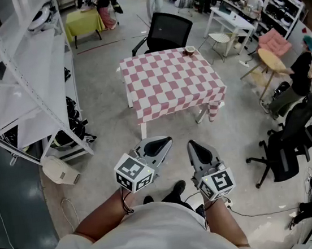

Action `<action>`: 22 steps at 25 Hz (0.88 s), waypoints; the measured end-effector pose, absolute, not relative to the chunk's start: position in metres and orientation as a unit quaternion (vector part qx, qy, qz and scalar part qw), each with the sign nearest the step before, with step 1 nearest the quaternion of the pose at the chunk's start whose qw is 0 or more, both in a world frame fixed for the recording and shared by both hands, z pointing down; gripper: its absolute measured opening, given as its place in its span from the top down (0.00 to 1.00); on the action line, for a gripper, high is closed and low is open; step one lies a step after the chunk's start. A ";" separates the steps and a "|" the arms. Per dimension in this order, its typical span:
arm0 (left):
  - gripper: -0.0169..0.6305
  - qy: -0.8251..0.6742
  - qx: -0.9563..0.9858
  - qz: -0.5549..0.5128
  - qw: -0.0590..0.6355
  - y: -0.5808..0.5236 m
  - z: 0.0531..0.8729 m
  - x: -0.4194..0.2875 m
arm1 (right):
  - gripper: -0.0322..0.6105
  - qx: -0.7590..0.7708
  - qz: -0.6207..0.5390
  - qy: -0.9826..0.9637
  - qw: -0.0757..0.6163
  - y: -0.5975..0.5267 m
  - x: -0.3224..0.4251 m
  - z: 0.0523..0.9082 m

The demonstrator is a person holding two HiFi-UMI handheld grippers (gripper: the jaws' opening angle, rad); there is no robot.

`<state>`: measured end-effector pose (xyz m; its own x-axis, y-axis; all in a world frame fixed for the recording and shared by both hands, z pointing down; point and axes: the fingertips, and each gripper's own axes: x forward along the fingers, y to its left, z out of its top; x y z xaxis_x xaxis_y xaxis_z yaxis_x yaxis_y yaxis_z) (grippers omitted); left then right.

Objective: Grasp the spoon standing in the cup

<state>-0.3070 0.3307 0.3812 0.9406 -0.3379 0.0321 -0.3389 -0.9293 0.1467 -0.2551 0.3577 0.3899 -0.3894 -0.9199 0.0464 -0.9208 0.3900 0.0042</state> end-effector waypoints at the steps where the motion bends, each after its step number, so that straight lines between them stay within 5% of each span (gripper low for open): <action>1: 0.96 -0.170 0.983 0.002 0.076 0.329 0.382 -0.306 | 0.90 0.550 0.007 -0.835 0.024 0.356 -0.257 0.389; 22: 0.96 -0.162 0.982 -0.001 0.094 0.272 0.399 -0.211 | 0.90 0.545 0.029 -0.838 0.002 0.303 -0.172 0.407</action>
<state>-0.2107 0.2724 0.3987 0.9478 -0.3176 0.0284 -0.3172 -0.9300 0.1855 -0.1724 0.3034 0.4067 -0.4069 -0.9128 0.0347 -0.9130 0.4052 -0.0465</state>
